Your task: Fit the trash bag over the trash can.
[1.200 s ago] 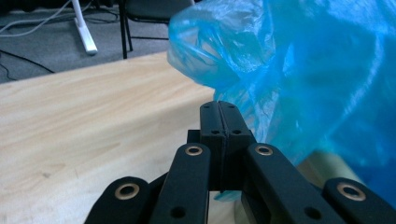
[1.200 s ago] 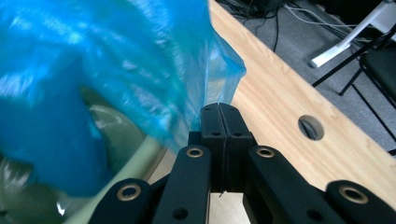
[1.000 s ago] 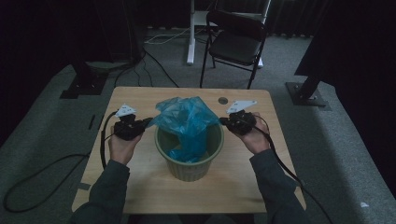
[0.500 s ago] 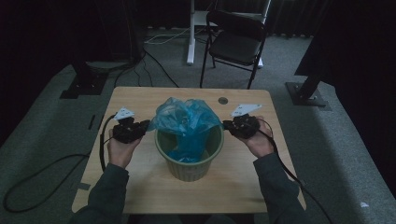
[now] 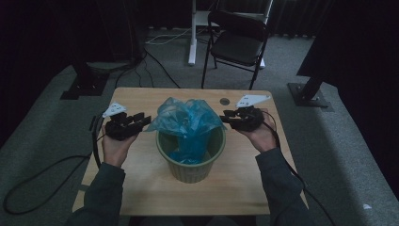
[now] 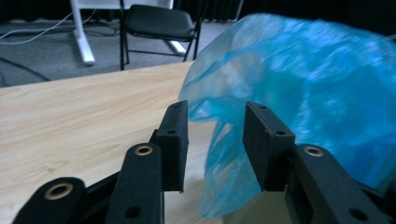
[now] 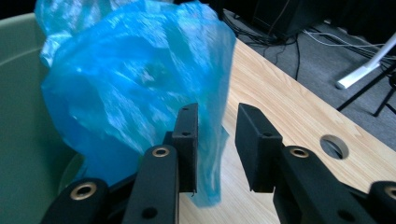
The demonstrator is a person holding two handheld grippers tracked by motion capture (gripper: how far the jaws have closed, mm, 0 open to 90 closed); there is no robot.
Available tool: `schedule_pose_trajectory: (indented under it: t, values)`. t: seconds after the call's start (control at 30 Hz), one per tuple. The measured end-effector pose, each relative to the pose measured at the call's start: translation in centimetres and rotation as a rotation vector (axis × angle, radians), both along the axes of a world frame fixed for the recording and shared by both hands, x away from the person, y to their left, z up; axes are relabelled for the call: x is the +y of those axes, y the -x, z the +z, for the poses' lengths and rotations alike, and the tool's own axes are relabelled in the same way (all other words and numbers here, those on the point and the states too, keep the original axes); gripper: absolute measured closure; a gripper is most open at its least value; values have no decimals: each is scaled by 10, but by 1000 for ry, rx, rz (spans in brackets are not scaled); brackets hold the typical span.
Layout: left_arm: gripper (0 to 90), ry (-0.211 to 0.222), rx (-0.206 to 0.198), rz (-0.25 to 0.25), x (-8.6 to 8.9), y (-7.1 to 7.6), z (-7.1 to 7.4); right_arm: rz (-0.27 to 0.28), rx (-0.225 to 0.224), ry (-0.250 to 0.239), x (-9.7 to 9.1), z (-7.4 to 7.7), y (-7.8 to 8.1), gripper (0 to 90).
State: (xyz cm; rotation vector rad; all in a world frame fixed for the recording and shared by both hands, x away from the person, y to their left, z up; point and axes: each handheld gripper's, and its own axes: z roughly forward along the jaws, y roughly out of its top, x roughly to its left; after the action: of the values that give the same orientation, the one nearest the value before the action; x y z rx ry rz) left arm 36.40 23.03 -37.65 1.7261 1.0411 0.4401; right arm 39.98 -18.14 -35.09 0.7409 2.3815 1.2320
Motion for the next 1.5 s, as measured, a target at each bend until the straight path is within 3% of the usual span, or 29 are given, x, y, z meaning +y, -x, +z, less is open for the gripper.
schedule_pose_trajectory:
  t: [0.2, 0.4, 0.47, 0.63, 0.77, 0.87, 1.5]
  values:
    - [567, 25, -35, -68, -6, 7, 8, 40, 9, -18, 12, 3, -4, 658]
    - [550, -14, -11, -102, -23, 1, 9, 57, 18, -17, 23, 2, -11, 642]
    - [612, -27, -8, -105, -27, 1, 9, 52, 25, -16, 23, 1, -13, 669]
    - [809, -53, -12, -121, -32, 3, 8, 52, 26, 4, 23, 0, -12, 879]
    - [889, -63, -14, -117, -31, 6, 7, 54, 11, 11, 21, 3, -7, 900]
    - [893, -60, -13, -114, -28, 10, 6, 60, 2, 25, 19, 4, -1, 900]
    - [895, -59, 11, -144, -18, 49, -16, 111, 23, -16, -16, -12, 50, 900]
